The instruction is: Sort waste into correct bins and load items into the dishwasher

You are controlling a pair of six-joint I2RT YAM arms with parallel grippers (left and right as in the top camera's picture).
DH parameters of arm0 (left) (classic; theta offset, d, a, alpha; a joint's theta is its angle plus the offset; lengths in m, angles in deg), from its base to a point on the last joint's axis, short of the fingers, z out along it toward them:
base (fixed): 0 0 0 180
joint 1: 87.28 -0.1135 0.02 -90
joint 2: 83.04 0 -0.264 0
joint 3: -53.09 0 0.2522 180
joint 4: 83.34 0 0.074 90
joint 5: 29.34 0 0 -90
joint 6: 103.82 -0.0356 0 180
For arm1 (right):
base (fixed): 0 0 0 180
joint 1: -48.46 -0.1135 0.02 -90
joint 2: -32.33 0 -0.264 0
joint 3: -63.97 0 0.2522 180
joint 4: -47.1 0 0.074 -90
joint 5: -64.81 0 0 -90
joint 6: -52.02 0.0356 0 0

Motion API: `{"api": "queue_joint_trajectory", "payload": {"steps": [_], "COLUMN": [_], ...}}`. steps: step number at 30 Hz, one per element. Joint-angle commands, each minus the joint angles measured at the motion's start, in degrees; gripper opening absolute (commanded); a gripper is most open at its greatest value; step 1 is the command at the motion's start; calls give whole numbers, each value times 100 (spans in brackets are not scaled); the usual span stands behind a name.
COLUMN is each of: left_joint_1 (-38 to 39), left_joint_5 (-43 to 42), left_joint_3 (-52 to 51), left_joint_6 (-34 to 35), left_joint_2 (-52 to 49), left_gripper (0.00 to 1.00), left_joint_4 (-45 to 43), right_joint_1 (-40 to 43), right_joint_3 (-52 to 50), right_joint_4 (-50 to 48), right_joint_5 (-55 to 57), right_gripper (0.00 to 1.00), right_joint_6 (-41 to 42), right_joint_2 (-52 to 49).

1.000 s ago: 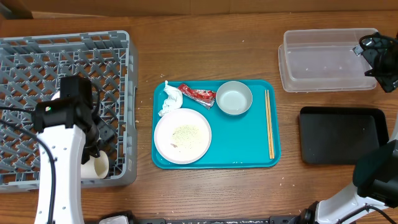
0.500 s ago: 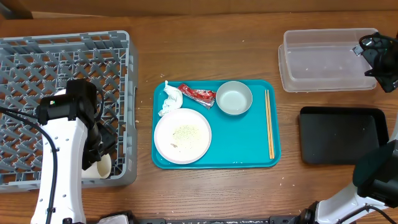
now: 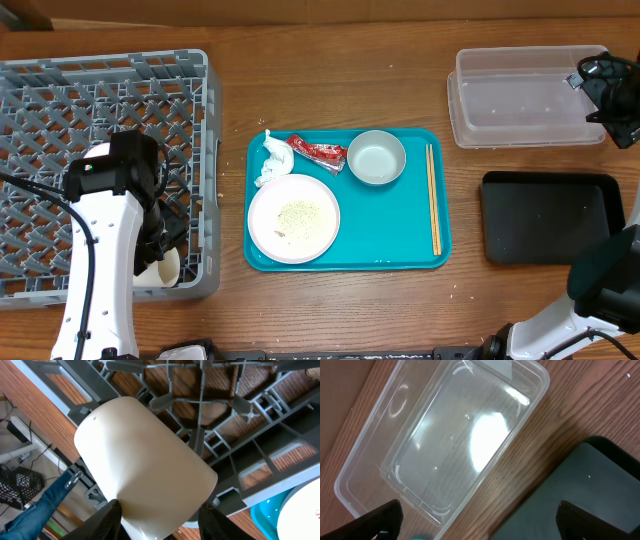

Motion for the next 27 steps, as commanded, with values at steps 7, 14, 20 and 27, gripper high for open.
{"api": "queue_joint_trajectory", "payload": {"steps": [7,14,20,27], "left_joint_1": [7,4,4,4], "left_joint_5": [-17,592,678,693], "left_joint_3": [-184,-184,-184,-184], "left_joint_6": [-109,-616,-614,-614], "left_joint_2": [-57,-57,-59,-61], "left_gripper": [52,53,60,34], "left_joint_4": [-94,-365,-872,-1165], "right_joint_1": [4,4,4,4], "right_joint_3": [20,20,20,20], "right_joint_4": [-37,-35,-35,-37], "right_joint_5": [-2,-2,-2,-2], "right_gripper": [100,99,100,100], "right_joint_6": [39,39,39,39], "right_joint_2": [0,0,0,0]}}
